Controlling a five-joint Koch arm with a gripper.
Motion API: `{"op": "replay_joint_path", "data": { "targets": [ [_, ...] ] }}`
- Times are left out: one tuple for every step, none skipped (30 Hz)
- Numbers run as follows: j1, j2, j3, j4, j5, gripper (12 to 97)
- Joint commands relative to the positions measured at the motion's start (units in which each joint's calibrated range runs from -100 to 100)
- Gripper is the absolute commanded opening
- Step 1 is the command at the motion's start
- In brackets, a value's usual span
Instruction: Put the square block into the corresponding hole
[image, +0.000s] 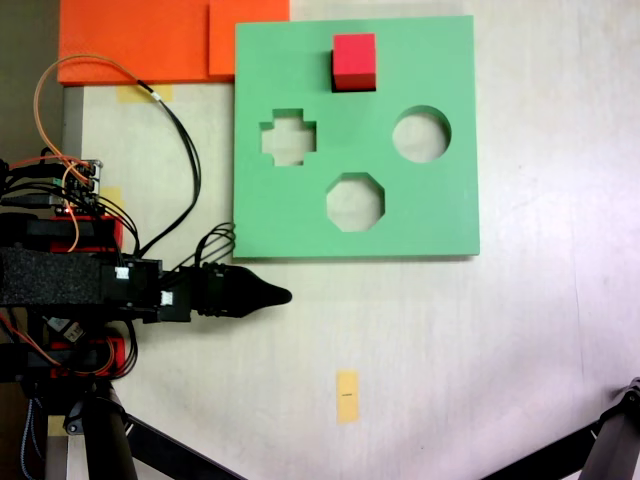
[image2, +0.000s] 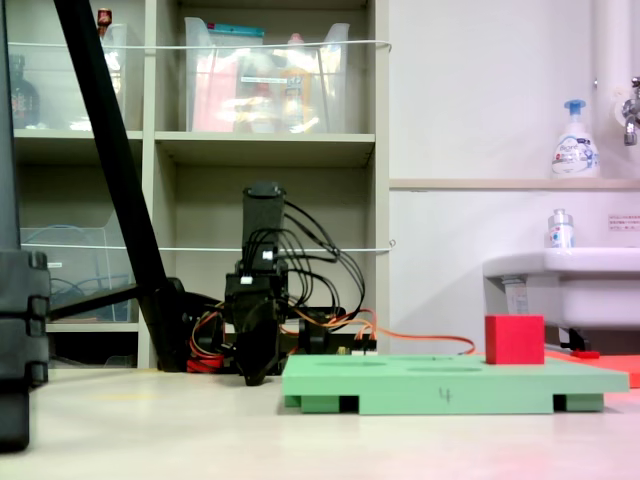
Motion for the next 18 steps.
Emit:
{"op": "replay_joint_path", "data": {
  "targets": [
    [0.0, -0.41, -1.27, -6.0, -0.24, 49.5],
    [0.0, -0.41, -1.27, -5.9, -0.24, 49.5],
    [0.0, -0.41, -1.27, -5.81, -0.24, 49.5],
    [0.0, -0.41, -1.27, -5.81, -0.24, 49.5],
    [0.0, -0.41, -1.27, -5.81, -0.24, 49.5],
    [0.0, -0.41, -1.27, -5.81, -0.24, 49.5],
    [0.0, -0.41, -1.27, -5.81, -0.24, 49.5],
    [0.0, -0.41, -1.27, -5.81, -0.24, 49.5],
    [0.0, -0.41, -1.27, -5.81, -0.24, 49.5],
    [0.0, -0.41, -1.27, -5.81, -0.24, 49.5],
    [0.0, -0.41, -1.27, -5.81, -0.24, 49.5],
    [0.0, -0.41, -1.27, -5.81, -0.24, 49.5],
    [0.0, -0.41, -1.27, -5.81, -0.24, 49.5],
    [0.0, -0.41, -1.27, -5.81, -0.24, 49.5],
    [0.0, -0.41, -1.27, -5.81, -0.24, 49.5],
    [0.0, -0.41, -1.27, -5.81, -0.24, 49.5],
    [0.0, -0.41, -1.27, -5.81, -0.24, 49.5],
    [0.0, -0.41, -1.27, -5.81, -0.24, 49.5]
  ]
}}
